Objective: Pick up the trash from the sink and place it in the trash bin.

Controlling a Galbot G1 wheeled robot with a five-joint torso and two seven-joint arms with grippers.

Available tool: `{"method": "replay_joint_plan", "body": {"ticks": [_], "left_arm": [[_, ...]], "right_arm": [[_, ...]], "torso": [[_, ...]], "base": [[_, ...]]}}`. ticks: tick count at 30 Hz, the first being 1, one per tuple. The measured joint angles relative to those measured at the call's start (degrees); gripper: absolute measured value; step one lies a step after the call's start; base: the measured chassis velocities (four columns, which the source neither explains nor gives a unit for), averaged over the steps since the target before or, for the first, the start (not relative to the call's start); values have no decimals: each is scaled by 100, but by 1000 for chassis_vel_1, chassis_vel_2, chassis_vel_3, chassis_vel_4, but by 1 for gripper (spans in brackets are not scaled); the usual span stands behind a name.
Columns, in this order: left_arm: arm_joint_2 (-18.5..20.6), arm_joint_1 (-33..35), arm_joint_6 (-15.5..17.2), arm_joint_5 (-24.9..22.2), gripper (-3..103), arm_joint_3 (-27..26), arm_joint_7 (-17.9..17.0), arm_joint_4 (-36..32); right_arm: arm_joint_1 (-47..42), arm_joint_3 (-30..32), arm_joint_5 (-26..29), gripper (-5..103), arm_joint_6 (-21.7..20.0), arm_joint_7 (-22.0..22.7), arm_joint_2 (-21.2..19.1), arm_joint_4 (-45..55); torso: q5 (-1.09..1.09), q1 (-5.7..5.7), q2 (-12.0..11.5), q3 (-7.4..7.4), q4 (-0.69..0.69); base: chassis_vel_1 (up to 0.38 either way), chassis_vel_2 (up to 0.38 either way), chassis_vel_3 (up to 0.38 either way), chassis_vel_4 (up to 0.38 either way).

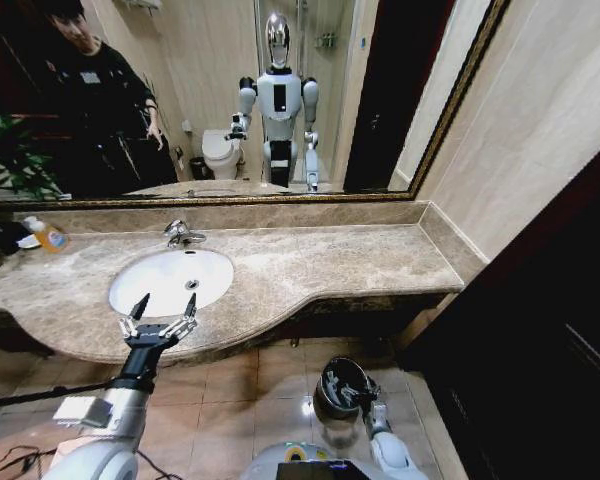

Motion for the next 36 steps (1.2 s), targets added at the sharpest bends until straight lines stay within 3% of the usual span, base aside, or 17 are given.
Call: {"method": "replay_joint_plan", "body": {"ticks": [13, 18, 24, 33, 36], "left_arm": [[0, 0, 0, 0, 100, 0, 0, 0], [0, 0, 0, 0, 100, 0, 0, 0], [0, 0, 0, 0, 100, 0, 0, 0], [0, 0, 0, 0, 100, 0, 0, 0], [0, 0, 0, 0, 100, 0, 0, 0]], "right_arm": [[-126, -6, 85, 100, -97, 171, 41, 356], [-453, -103, 572, 100, -620, 475, -55, 1441], [-790, -34, 9, 100, -511, 597, -152, 2643], [-1134, -23, 6, 100, -706, 380, -245, 4205], [-1265, -27, 49, 100, -952, 362, -316, 4922]], "torso": [[1, 0, 0, 0, 0], [0, 0, 0, 0, 0], [0, 0, 0, 0, 0], [-1, 0, 0, 0, 0], [0, 0, 0, 0, 0]], "base": [[0, 0, 0, 0], [0, 0, 0, 0], [0, 0, 0, 0], [0, 0, 0, 0], [0, 0, 0, 0]]}}
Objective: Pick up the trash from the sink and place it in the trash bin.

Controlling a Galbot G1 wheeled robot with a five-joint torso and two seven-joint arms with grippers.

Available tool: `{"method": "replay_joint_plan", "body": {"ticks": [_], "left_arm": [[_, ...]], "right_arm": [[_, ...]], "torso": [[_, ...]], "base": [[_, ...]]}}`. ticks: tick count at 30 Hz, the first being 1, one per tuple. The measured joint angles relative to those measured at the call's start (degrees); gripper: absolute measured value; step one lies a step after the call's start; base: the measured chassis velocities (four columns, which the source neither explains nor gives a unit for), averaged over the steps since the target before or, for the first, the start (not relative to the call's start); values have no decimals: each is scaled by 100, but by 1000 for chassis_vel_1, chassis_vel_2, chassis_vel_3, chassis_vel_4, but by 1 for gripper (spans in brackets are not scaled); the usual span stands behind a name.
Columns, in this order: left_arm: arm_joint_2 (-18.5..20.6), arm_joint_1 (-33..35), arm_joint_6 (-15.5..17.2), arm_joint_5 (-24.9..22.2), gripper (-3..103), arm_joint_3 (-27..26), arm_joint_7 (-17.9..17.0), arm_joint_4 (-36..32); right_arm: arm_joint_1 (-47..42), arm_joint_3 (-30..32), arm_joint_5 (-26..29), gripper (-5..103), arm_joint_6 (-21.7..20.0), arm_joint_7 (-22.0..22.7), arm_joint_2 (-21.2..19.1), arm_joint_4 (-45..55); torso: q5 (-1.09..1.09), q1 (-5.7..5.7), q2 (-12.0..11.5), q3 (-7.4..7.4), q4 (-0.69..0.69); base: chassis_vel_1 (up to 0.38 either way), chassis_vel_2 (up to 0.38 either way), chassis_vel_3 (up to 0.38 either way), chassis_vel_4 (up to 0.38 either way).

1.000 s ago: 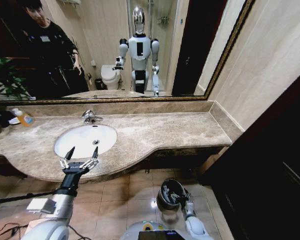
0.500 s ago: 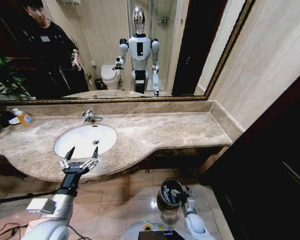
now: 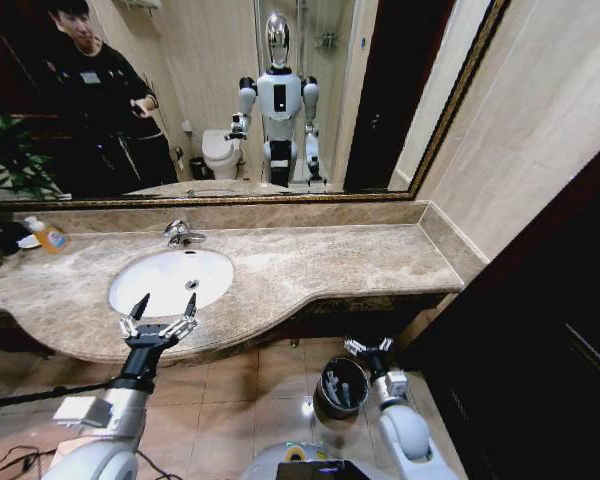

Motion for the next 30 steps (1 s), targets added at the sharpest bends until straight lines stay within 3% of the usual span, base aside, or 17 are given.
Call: {"method": "replay_joint_plan", "body": {"ticks": [7, 14, 16, 19, 21, 24, 30], "left_arm": [[0, 0, 0, 0, 100, 0, 0, 0], [0, 0, 0, 0, 100, 0, 0, 0], [0, 0, 0, 0, 100, 0, 0, 0], [0, 0, 0, 0, 100, 0, 0, 0], [0, 0, 0, 0, 100, 0, 0, 0], [0, 0, 0, 0, 100, 0, 0, 0], [0, 0, 0, 0, 100, 0, 0, 0]], "right_arm": [[-41, 29, 286, 100, -390, 3, -115, 868], [392, 342, 498, 100, -1358, -189, -161, 1762], [438, 406, 548, 100, -1385, -273, -170, 1771], [570, 834, 783, 100, -1246, -979, -234, 1628], [578, 955, 880, 100, -1205, -1112, -264, 1578], [486, 1023, 1172, 100, -1322, -956, -343, 1656], [397, 954, 1224, 100, -1497, -581, -386, 1757]], "torso": [[0, 0, 0, 0, 0], [0, 0, 0, 0, 0], [0, 0, 0, 0, 0], [0, 0, 0, 0, 0], [1, 0, 0, 0, 0], [1, 0, 0, 0, 0], [1, 0, 0, 0, 0]], "base": [[0, 0, 0, 0], [0, 0, 0, 0], [0, 0, 0, 0], [0, 0, 0, 0], [0, 0, 0, 0], [0, 0, 0, 0], [0, 0, 0, 0]]}}
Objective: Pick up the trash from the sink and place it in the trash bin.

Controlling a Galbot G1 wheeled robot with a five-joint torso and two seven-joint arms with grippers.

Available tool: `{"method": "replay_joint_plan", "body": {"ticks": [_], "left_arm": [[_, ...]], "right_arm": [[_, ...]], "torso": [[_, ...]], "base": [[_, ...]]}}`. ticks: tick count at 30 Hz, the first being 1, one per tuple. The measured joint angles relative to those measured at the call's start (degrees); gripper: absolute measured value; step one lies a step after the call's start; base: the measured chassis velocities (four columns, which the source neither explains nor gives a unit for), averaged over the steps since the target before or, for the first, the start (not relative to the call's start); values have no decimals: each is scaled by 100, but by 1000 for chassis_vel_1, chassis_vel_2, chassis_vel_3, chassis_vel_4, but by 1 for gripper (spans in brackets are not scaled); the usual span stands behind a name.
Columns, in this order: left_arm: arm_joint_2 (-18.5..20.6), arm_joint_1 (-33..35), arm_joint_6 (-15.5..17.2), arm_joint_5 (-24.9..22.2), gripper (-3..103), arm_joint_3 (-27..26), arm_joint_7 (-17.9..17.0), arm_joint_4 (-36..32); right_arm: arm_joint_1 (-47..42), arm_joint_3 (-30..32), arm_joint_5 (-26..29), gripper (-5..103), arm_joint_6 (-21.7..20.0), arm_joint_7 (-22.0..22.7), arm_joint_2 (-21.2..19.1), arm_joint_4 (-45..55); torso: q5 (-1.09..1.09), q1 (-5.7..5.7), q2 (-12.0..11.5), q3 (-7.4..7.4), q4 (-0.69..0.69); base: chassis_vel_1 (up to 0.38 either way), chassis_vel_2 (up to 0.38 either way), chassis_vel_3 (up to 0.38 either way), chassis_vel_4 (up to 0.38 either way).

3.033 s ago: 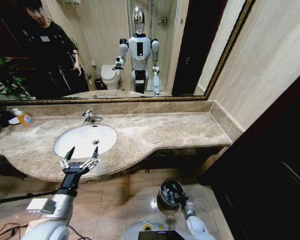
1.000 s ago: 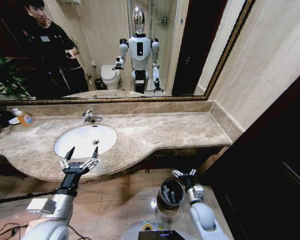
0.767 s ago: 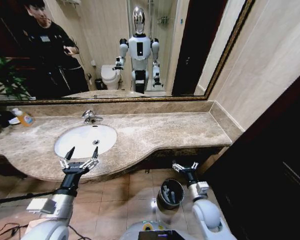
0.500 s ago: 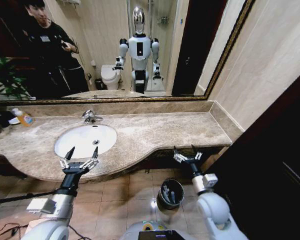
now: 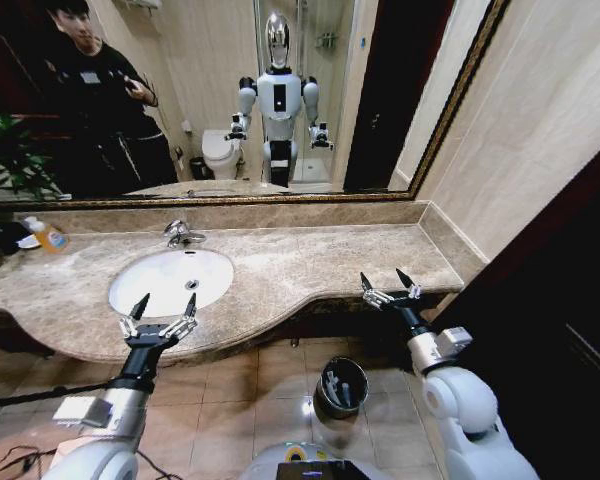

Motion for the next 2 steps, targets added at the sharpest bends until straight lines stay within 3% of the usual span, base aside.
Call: {"method": "replay_joint_plan", "body": {"ticks": [2], "left_arm": [[0, 0, 0, 0, 100, 0, 0, 0]], "right_arm": [[5, -13, -24, 100, -16, 51, -1, 4]], "torso": [[0, 0, 0, 0, 0]], "base": [[0, 0, 0, 0]]}}
